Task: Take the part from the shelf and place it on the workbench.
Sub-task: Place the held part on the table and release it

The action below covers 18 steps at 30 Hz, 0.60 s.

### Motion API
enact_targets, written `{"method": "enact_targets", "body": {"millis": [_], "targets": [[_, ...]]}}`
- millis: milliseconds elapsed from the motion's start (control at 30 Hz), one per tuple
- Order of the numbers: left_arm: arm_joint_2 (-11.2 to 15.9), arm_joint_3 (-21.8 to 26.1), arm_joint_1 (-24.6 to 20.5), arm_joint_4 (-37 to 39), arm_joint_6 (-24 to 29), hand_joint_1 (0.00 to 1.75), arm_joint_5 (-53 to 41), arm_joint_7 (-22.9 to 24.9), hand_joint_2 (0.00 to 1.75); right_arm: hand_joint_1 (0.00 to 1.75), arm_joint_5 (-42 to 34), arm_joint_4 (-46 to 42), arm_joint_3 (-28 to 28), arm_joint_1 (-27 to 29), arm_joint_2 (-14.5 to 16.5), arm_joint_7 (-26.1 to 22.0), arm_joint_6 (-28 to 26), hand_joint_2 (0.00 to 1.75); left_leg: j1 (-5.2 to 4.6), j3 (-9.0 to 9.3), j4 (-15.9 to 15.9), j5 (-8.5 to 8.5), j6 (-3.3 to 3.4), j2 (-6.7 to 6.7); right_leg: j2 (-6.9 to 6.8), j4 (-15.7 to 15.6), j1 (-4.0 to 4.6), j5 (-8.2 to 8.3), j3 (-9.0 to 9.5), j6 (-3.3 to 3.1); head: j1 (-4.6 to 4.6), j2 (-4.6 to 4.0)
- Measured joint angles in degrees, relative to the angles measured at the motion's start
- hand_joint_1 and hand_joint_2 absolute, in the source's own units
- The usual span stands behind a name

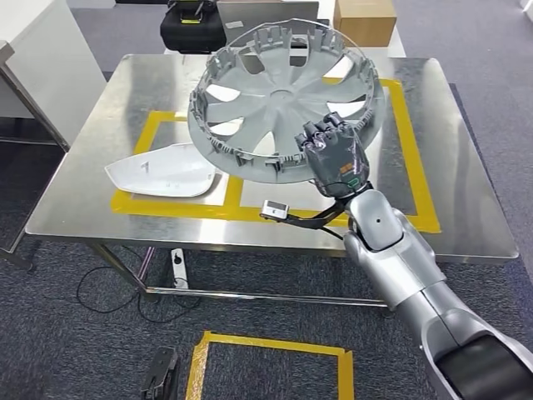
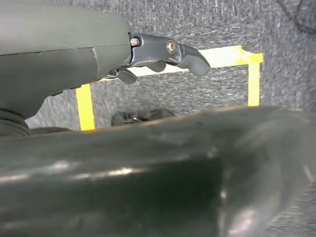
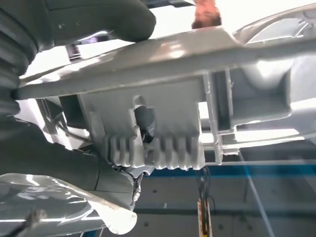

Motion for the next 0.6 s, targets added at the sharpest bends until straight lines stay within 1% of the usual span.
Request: {"method": "enact_targets", "body": {"millis": [67,100,133,167,200,233,267,300,333,367,400,433,467,500,567,600], "targets": [[-0.04,-0.43,0.02,0.00,-0.33,0.00,-0.03,0.09,0.00,1.75,1.67,4.13,0.19,-2.17,0.97,2.23,0.66,1.75,0.18,0.39,-0.89,-0.21,0.37,-0.03,-0.05,-0.14,0.01,-0.16,-0.08,0.63,-0.06,0.00],[-0.09,-0.59,0.01,0.00,-0.44,0.00,-0.01,0.09,0.00,1.75,2.25,6.34,0.26,-3.25,1.47,3.00,1.53,1.75,0.36,0.66,-1.23,-0.13,0.64,-0.02,-0.10,0.47,0.04,-0.69,-0.41,0.88,0.03,0.00],[-0.13,-0.79,-0.05,0.00,-0.50,0.00,0.03,0.10,0.00,1.75,2.64,8.48,0.32,-4.31,1.93,3.58,2.76,1.75,0.53,0.95,-1.57,-0.04,0.88,-0.01,-0.15,2.21,0.08,-1.68,-1.31,1.05,0.08,0.00],[-0.16,-1.02,-0.11,0.00,-0.57,0.00,0.09,0.13,0.00,1.75,2.88,10.62,0.38,-5.25,2.34,4.08,4.49,1.75,0.64,1.11,-1.75,-0.01,1.07,0.01,-0.19,5.19,0.07,-3.10,-2.92,1.15,0.15,0.00],[-0.17,-1.25,-0.15,0.00,-0.69,0.00,0.22,0.15,0.00,1.75,2.99,12.74,0.45,-6.20,2.72,4.50,6.69,1.75,0.66,1.16,-1.77,-0.04,1.23,0.02,-0.21,9.14,0.09,-4.67,-5.04,1.26,0.18,0.00],[-0.17,-1.43,-0.16,0.00,-0.87,0.00,0.37,0.18,0.00,1.75,2.95,14.75,0.51,-7.04,3.05,4.87,9.22,1.75,0.65,1.19,-1.75,-0.11,1.31,0.02,-0.23,13.01,0.08,-5.84,-7.24,1.38,0.17,0.00],[-0.17,-1.55,-0.13,0.00,-1.15,0.00,0.51,0.20,0.00,1.75,2.78,16.68,0.57,-7.72,3.36,5.20,12.01,1.75,0.65,1.26,-1.73,-0.18,1.39,0.00,-0.24,15.57,0.07,-6.14,-8.89,1.49,0.15,0.00],[-0.17,-1.61,-0.09,0.00,-1.49,0.00,0.67,0.19,0.00,1.75,2.52,18.37,0.62,-8.30,3.57,5.44,14.56,1.75,0.65,1.36,-1.72,-0.27,1.44,-0.08,-0.26,16.01,0.06,-5.29,-9.57,1.55,0.17,0.00],[-0.17,-1.65,-0.05,0.00,-1.82,0.00,0.81,0.16,0.44,1.31,2.21,19.78,0.68,-8.80,3.70,5.60,16.54,1.31,0.66,1.50,-1.67,-0.39,1.41,-0.21,-0.30,14.06,0.04,-3.36,-9.06,1.51,0.19,0.00],[-0.17,-1.69,0.00,0.00,-2.11,0.00,0.96,0.11,0.87,0.87,1.93,21.01,0.72,-9.22,3.77,5.69,17.86,0.87,0.66,1.66,-1.59,-0.55,1.32,-0.35,-0.39,10.29,0.02,-0.82,-7.62,1.42,0.20,0.00],[-0.16,-1.74,0.07,0.00,-2.30,0.00,1.09,0.06,1.31,0.44,1.68,22.03,0.75,-9.67,3.78,5.74,18.51,0.44,0.58,1.72,-1.46,-0.75,1.12,-0.47,-0.52,6.36,0.07,1.12,-5.85,1.26,0.18,0.00],[-0.15,-1.80,0.11,0.00,-2.41,0.00,1.15,0.02,1.75,0.00,1.47,22.89,0.77,-10.17,3.85,5.73,18.84,0.00,0.45,1.65,-1.22,-0.94,0.87,-0.51,-0.59,2.94,0.11,2.33,-4.31,1.05,0.14,0.00],[-0.13,-1.89,0.15,0.00,-2.51,0.00,1.09,-0.02,1.75,0.00,1.27,23.67,0.79,-10.62,3.95,5.71,19.08,0.00,0.33,1.52,-1.06,-1.03,0.59,-0.46,-0.60,0.90,0.18,2.80,-3.34,0.87,0.06,0.00],[-0.10,-2.07,0.22,0.00,-2.63,0.00,0.93,0.01,1.75,0.00,1.01,24.34,0.80,-11.04,4.05,5.71,19.42,0.00,0.22,1.39,-0.97,-1.06,0.35,-0.38,-0.54,0.21,0.27,2.58,-2.92,0.68,0.03,0.00],[-0.03,-2.58,0.31,0.00,-2.85,0.00,0.71,0.26,1.75,0.00,0.22,25.44,0.79,-11.62,4.22,5.77,20.92,0.00,0.19,1.31,-0.86,-1.23,-0.05,-0.24,-0.39,-0.07,0.14,2.57,-2.75,0.29,-0.02,0.00],[0.01,-2.80,0.33,0.00,-2.90,0.00,0.78,0.42,1.75,0.00,-0.36,25.87,0.71,-11.86,4.31,5.87,22.10,0.00,0.19,1.16,-0.33,-1.72,-0.31,-0.20,-0.39,-0.14,0.00,2.54,-2.59,0.00,-0.08,0.00]]}}
